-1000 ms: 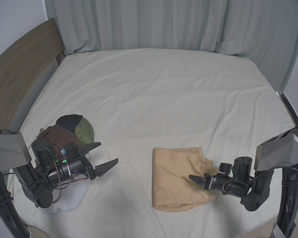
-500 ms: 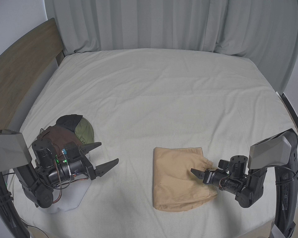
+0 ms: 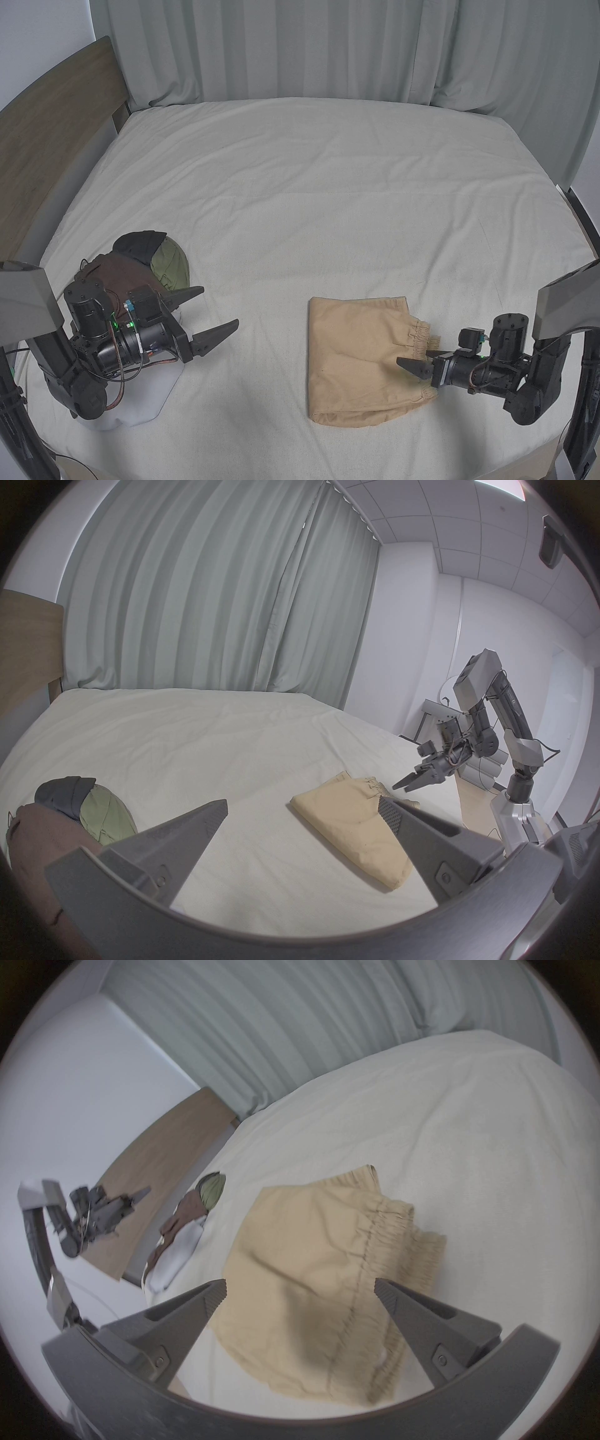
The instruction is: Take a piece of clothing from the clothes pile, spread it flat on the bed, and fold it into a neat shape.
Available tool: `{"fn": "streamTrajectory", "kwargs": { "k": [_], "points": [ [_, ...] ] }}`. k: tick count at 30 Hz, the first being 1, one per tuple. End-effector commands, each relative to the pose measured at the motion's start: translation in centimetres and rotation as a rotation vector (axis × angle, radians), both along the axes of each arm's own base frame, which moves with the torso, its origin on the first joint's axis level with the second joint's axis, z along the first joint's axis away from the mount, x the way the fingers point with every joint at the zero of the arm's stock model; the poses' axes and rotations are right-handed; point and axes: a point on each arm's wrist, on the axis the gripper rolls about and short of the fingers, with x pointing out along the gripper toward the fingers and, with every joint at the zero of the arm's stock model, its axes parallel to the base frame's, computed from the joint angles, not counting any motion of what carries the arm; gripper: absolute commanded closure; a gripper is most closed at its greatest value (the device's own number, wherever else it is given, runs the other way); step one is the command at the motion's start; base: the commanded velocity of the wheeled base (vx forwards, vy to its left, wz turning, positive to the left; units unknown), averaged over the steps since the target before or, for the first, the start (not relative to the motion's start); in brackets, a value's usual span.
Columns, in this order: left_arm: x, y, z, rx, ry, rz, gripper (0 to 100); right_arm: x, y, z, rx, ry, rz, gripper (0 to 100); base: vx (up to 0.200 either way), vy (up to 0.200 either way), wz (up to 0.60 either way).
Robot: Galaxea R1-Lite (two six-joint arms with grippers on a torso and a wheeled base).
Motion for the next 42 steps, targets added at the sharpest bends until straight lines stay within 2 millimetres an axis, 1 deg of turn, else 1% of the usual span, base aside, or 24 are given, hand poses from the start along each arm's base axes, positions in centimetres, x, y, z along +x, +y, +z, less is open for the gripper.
{"fn": "streamTrajectory", "kwargs": {
  "k": [1,2,3,4,5,14,20,27,31,37,42],
  "points": [
    [-0.1,0.0,0.1,-0.001,-0.003,0.0,0,-2.4,-2.4,0.2,-0.066,0.024,0.028,0,0.0,0.0,0.0],
    [-0.1,0.0,0.1,-0.001,-0.002,0.0,0,-2.4,-2.5,0.1,-0.068,0.026,0.028,0,0.0,0.0,0.0],
    [-0.1,0.0,0.1,-0.001,-0.002,0.0,0,-2.9,-2.8,-0.9,-0.095,0.069,0.037,0,0.0,0.0,0.0],
    [-0.1,0.0,0.1,-0.001,-0.002,0.0,0,-2.9,-2.8,-0.9,-0.095,0.069,0.037,0,0.0,0.0,0.0],
    [-0.1,0.1,0.0,0.001,-0.001,0.002,0,-3.2,-2.9,-1.6,-0.111,0.097,0.062,0,0.0,0.0,0.0],
    [-0.1,0.1,0.0,0.0,-0.003,0.002,0,-3.0,-3.4,-3.7,-0.127,0.171,0.048,0,0.0,0.0,0.0],
    [-0.2,0.0,0.0,0.001,0.0,0.0,0,-2.8,-3.5,-4.5,-0.124,0.196,0.04,0,0.0,0.0,0.0],
    [-0.2,0.0,0.0,0.002,0.001,-0.001,0,-2.0,-3.2,-5.3,-0.115,0.199,0.038,0,0.0,0.0,0.0],
    [-0.2,0.0,-0.1,0.003,0.002,-0.001,0,-1.4,-2.4,-5.7,-0.074,0.218,0.031,0,0.0,0.0,0.0],
    [-0.2,0.0,-0.1,0.003,0.004,-0.003,0,-1.0,-0.7,-5.6,-0.021,0.23,0.044,0,0.0,0.0,0.0],
    [-0.3,0.0,-0.1,0.004,0.007,-0.002,0,-0.7,-0.7,-5.4,-0.014,0.214,0.041,0,0.0,0.0,0.0]
  ]
}}
